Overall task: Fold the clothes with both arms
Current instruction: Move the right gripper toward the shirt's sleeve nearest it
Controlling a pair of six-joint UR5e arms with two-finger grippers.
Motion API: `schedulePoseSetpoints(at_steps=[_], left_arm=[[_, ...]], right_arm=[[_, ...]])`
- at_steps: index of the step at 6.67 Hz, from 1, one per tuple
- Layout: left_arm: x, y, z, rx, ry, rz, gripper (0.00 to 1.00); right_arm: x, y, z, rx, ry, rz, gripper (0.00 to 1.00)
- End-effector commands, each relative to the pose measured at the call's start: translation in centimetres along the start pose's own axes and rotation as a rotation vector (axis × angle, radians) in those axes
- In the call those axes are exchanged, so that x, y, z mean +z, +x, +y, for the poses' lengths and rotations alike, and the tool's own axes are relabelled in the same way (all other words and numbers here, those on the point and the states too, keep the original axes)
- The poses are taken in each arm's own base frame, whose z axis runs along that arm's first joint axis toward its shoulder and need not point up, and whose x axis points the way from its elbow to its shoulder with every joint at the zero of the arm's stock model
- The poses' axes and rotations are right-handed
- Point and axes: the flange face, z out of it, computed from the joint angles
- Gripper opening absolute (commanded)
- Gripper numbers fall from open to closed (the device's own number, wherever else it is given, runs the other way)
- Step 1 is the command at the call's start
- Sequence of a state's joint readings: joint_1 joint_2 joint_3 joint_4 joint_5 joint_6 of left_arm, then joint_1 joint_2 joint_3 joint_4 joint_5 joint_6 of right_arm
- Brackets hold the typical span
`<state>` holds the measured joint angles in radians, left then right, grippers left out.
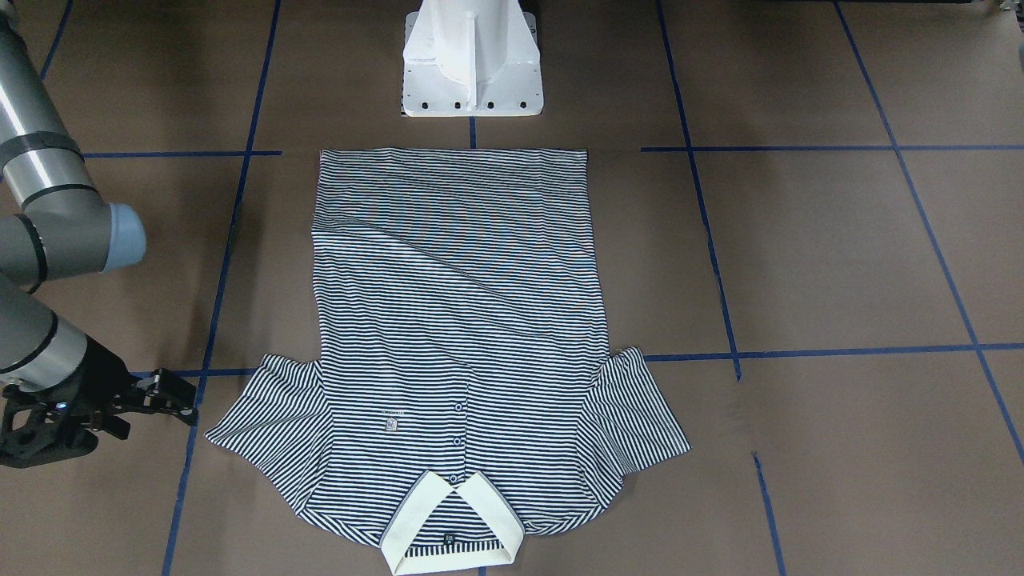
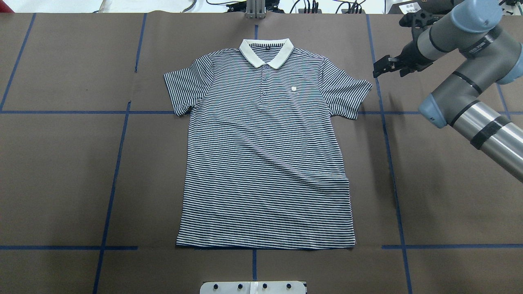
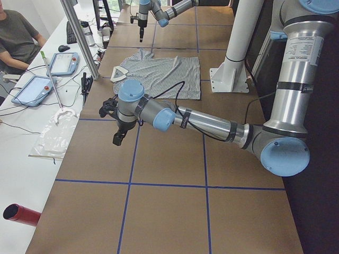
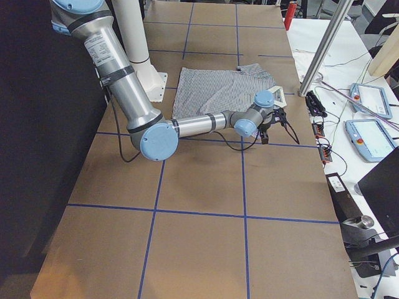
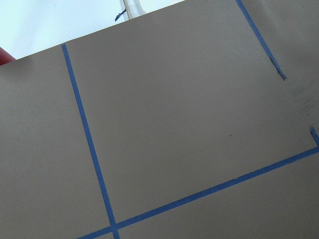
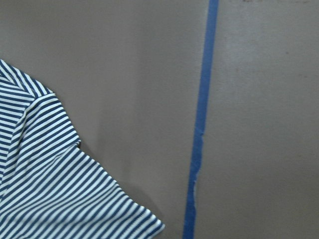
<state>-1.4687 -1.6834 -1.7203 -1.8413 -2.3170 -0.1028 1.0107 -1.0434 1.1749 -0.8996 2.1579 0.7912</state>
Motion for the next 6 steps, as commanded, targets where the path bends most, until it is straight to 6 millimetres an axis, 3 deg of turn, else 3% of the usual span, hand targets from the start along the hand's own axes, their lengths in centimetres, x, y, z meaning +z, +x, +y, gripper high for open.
schedulePoseSetpoints(at_steps=[1, 6], left_arm=[[0.0, 0.0, -0.1, -0.005, 0.000, 0.001, 1.00], [0.3, -0.2, 0.0, -0.007, -0.004, 0.001, 1.00]], right_arm=[[2.8, -2.9, -0.3, -0.018, -0.015, 0.003, 0.93], [4.9, -2.9, 0.8, -0.024, -0.032, 0.037, 0.83]])
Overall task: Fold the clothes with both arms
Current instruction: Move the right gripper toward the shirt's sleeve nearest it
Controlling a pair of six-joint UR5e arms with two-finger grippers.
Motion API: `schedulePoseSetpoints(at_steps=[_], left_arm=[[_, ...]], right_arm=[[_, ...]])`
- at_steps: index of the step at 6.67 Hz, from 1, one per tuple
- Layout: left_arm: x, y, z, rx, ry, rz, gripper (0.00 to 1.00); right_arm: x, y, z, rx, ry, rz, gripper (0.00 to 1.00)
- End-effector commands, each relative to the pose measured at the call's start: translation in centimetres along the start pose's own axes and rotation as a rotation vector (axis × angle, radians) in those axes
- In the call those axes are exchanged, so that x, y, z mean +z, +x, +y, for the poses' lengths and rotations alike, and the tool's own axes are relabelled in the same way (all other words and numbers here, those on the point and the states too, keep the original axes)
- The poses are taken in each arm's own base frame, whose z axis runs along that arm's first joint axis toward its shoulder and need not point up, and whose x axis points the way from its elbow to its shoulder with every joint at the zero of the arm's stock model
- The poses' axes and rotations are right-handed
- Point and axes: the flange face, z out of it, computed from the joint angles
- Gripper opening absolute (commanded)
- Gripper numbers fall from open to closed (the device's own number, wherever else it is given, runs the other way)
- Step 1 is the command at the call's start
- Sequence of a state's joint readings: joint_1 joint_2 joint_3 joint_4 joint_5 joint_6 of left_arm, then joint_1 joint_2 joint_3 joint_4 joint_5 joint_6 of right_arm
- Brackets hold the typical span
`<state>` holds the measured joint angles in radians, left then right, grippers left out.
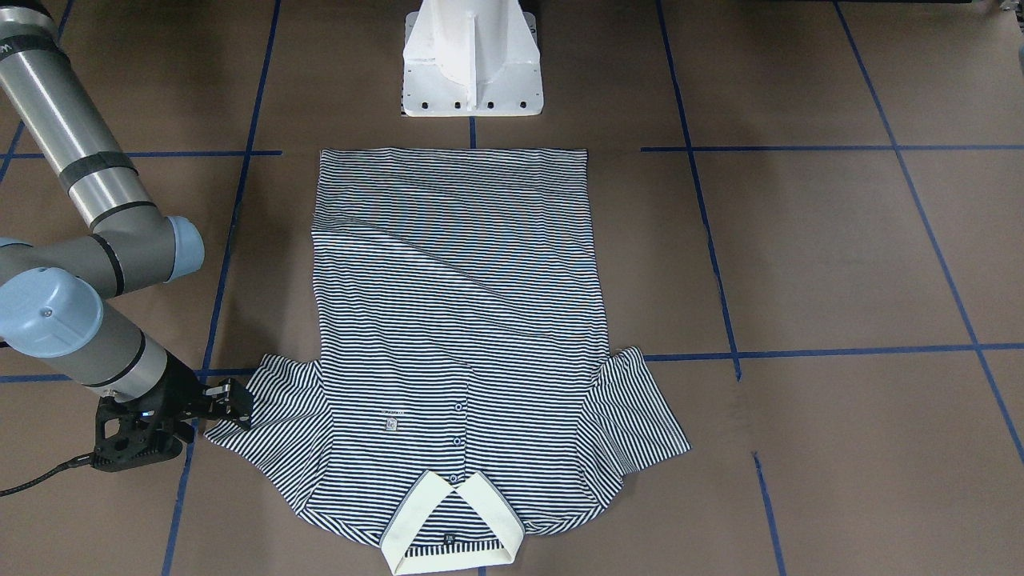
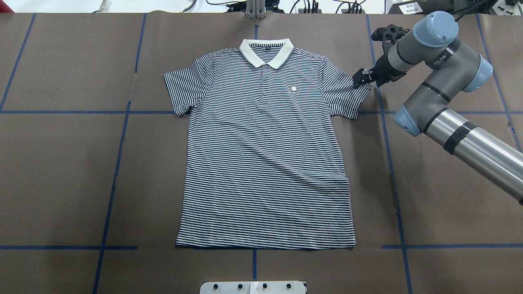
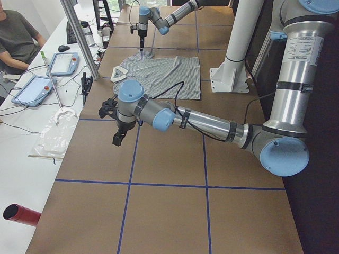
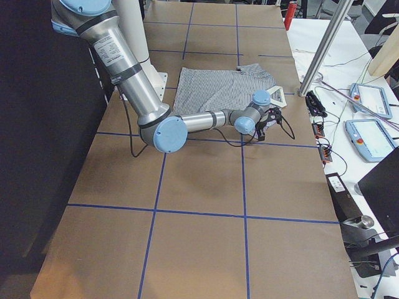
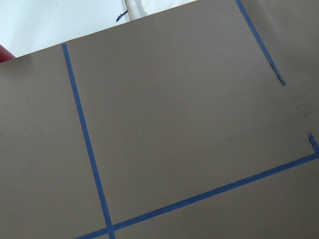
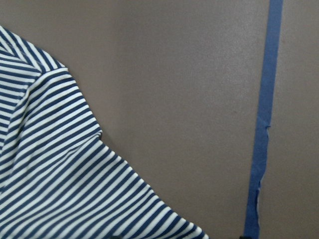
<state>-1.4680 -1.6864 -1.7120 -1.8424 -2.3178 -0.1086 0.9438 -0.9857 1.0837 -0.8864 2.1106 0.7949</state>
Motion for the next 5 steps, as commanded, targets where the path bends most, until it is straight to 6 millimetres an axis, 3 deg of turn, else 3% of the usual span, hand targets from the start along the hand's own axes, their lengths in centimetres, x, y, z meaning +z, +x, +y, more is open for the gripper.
schedulePoseSetpoints(at_steps=[1, 2, 3, 4, 5], left_arm=[[0.02, -0.02, 0.03, 0.001, -0.001, 0.000, 1.00], [0.02, -0.02, 0.03, 0.001, -0.001, 0.000, 1.00], [0.07, -0.07, 0.05, 0.000, -0.002, 0.000, 1.00], [0.07, -0.07, 0.05, 0.000, -0.002, 0.000, 1.00], [0.08, -0.08, 0.06, -0.003, -0.003, 0.000, 1.00]], right_arm=[[0.38, 0.10, 0.12, -0.004, -0.003, 0.008, 0.79], [0.39, 0.12, 0.13, -0.005, -0.004, 0.009, 0.67], [0.40, 0.13, 0.13, -0.008, -0.005, 0.010, 0.32], [0.32, -0.04, -0.01, -0.021, -0.001, 0.010, 0.03], [0.19, -0.03, -0.12, -0.019, 0.004, 0.011, 0.00]])
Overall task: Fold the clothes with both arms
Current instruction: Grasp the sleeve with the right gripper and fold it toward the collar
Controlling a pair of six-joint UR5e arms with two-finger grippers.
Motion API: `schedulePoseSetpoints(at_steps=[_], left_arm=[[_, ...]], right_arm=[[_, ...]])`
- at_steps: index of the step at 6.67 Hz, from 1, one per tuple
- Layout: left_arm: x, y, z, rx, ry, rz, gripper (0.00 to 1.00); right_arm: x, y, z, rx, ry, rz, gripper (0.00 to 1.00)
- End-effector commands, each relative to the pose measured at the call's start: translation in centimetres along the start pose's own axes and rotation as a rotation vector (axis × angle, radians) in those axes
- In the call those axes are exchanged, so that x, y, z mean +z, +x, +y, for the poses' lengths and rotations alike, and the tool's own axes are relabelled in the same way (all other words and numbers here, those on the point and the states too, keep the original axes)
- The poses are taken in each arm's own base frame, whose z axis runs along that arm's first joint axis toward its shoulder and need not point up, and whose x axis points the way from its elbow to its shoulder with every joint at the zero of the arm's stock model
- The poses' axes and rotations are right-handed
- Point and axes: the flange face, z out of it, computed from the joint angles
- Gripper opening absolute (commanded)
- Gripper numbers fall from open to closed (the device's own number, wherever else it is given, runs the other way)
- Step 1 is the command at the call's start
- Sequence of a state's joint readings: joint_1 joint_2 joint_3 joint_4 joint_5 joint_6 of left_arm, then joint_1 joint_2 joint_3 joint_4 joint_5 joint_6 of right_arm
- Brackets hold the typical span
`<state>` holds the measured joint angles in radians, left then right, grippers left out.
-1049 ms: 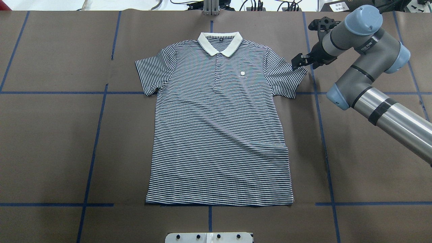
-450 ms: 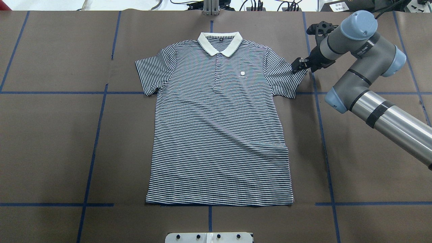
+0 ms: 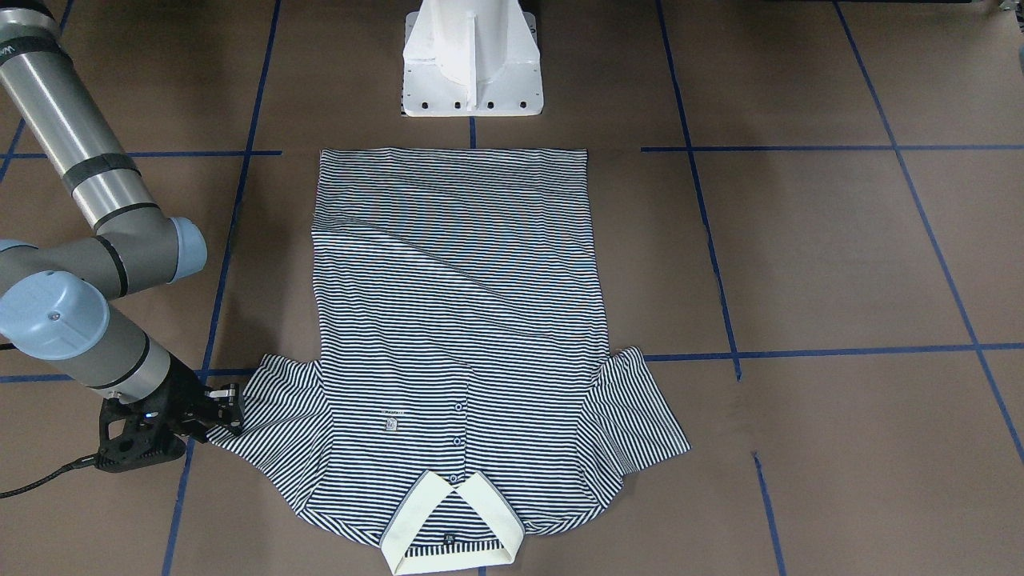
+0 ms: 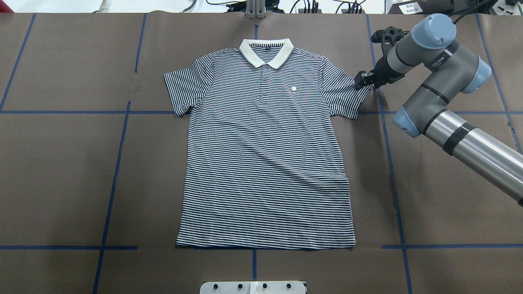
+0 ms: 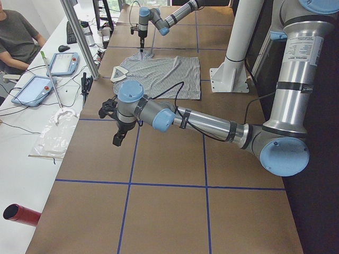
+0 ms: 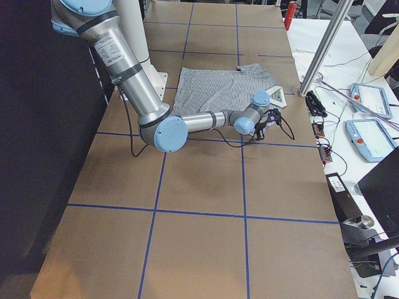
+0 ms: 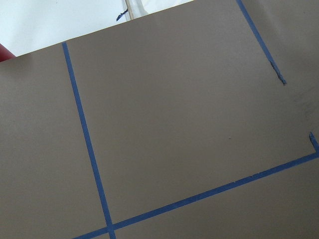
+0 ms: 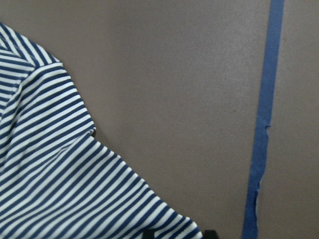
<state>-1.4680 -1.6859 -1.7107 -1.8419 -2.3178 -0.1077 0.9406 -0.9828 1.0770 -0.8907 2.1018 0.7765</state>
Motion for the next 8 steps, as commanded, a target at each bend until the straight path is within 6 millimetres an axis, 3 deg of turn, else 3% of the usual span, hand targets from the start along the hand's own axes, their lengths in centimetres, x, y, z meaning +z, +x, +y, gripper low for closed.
schedulePoseSetpoints(at_steps=[1, 2, 4, 5, 6, 8], left_arm=[[0.0, 0.0, -0.1, -0.004, -0.001, 0.001, 1.00], [-0.1, 0.1, -0.1, -0.002, 0.001, 0.002, 1.00], [0.0, 0.0, -0.1, -0.003, 0.000, 0.002, 1.00], [0.0, 0.0, -0.1, -0.003, 0.000, 0.002, 1.00], [0.0, 0.0, -0.1, 0.000, 0.001, 0.000, 1.00], [0.1, -0.1, 0.0, -0.003, -0.002, 0.000, 1.00]], right_arm=[[-0.4, -0.3, -0.2, -0.005, 0.009, -0.005, 0.00], [-0.7, -0.7, -0.3, -0.013, 0.016, -0.012, 0.00], [-3.6, -3.2, -0.1, -0.050, 0.042, -0.074, 0.00], [-5.2, -5.4, 0.7, -0.079, 0.027, -0.144, 0.00], [-5.6, -8.7, 2.7, -0.120, 0.010, -0.197, 0.00], [-3.7, -15.8, 3.3, -0.157, 0.046, -0.180, 0.00]])
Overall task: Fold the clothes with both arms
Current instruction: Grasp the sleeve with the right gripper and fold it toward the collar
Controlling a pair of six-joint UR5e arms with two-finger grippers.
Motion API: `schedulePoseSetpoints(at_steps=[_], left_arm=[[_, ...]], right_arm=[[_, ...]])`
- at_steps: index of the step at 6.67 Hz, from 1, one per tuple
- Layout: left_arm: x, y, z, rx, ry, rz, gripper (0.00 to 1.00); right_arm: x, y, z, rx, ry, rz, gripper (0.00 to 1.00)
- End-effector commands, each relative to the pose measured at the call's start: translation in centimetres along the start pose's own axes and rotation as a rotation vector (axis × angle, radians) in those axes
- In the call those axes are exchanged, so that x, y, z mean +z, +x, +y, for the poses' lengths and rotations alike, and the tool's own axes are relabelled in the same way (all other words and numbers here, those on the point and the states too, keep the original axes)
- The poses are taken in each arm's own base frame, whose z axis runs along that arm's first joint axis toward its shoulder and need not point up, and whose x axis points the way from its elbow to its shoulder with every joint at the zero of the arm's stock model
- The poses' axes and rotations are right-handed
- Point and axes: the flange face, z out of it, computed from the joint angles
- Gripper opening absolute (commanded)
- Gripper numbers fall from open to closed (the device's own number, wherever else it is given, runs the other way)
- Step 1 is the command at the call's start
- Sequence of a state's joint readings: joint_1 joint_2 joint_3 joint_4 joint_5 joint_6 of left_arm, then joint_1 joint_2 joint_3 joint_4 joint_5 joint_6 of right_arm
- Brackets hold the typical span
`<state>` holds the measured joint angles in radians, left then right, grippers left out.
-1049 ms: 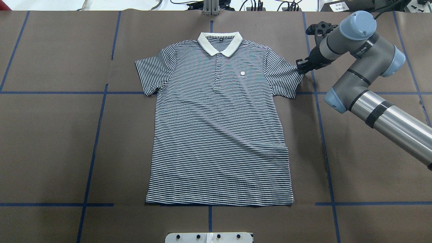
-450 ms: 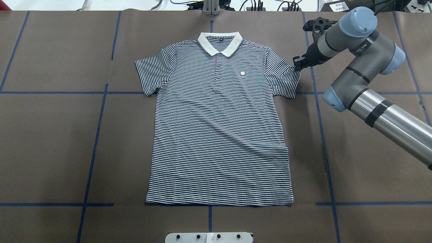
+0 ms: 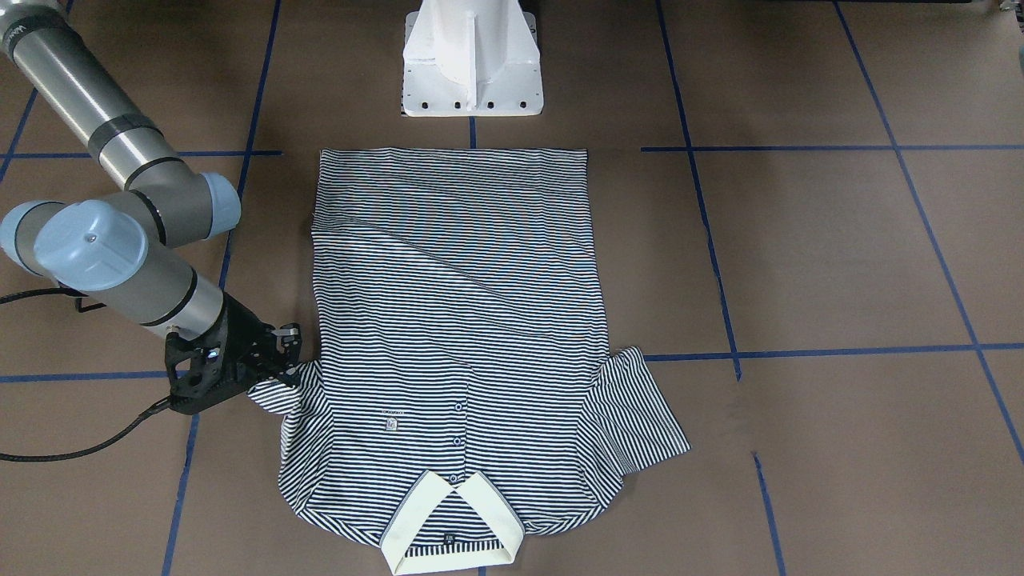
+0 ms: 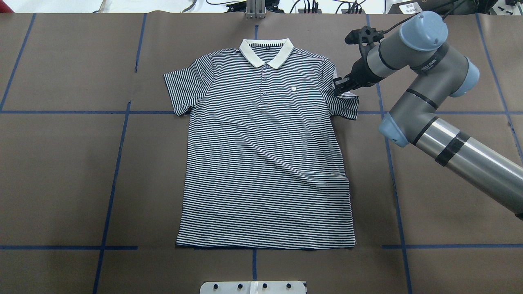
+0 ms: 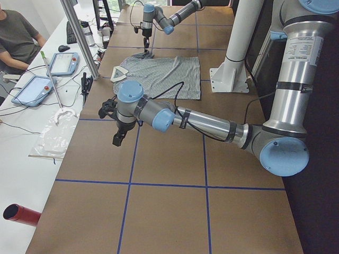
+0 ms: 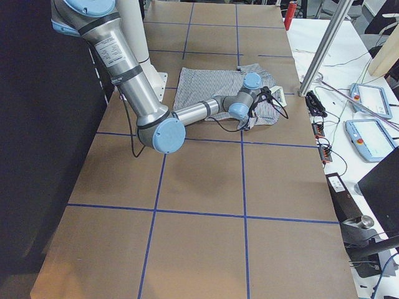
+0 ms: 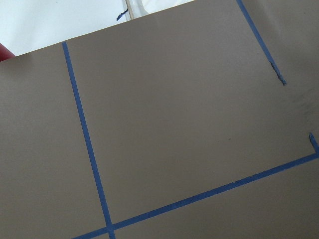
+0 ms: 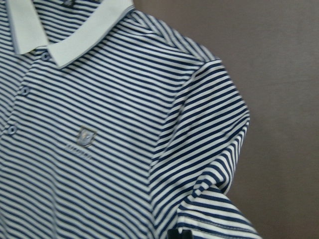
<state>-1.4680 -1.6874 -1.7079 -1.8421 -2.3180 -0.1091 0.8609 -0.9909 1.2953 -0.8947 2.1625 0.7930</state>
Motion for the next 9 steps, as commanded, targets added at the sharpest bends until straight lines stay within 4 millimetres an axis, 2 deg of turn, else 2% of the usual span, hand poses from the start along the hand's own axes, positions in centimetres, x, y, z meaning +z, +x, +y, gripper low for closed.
schedulePoseSetpoints(at_steps=[1, 2, 3, 4, 5, 6, 8, 9], left_arm=[[0.1, -0.1, 0.0, -0.001, -0.001, 0.000, 1.00], [0.1, -0.1, 0.0, -0.001, -0.001, 0.000, 1.00], [0.0, 0.0, -0.3, 0.000, 0.000, 0.000, 1.00], [0.0, 0.1, -0.4, 0.000, 0.002, 0.000, 1.00], [0.1, 0.0, -0.5, 0.001, 0.003, 0.000, 1.00], [0.0, 0.1, -0.6, 0.001, 0.004, 0.000, 1.00], [0.1, 0.1, -0.6, -0.003, 0.003, 0.001, 1.00], [0.0, 0.2, -0.7, -0.014, 0.004, 0.001, 1.00]], right_arm=[[3.9, -7.9, -4.5, 0.009, 0.049, 0.063, 0.00], [6.2, -12.1, -9.6, 0.017, 0.063, 0.114, 0.00], [7.6, -13.9, -11.8, 0.026, 0.070, 0.159, 0.00], [7.9, -13.9, -12.1, 0.029, 0.074, 0.172, 0.00], [8.2, -14.3, -11.7, 0.024, 0.072, 0.167, 0.21], [8.4, -14.8, -11.3, 0.016, 0.076, 0.160, 0.99], [8.3, -14.0, -11.2, 0.023, 0.075, 0.167, 1.00], [8.1, -12.2, -11.3, 0.034, 0.075, 0.185, 1.00]])
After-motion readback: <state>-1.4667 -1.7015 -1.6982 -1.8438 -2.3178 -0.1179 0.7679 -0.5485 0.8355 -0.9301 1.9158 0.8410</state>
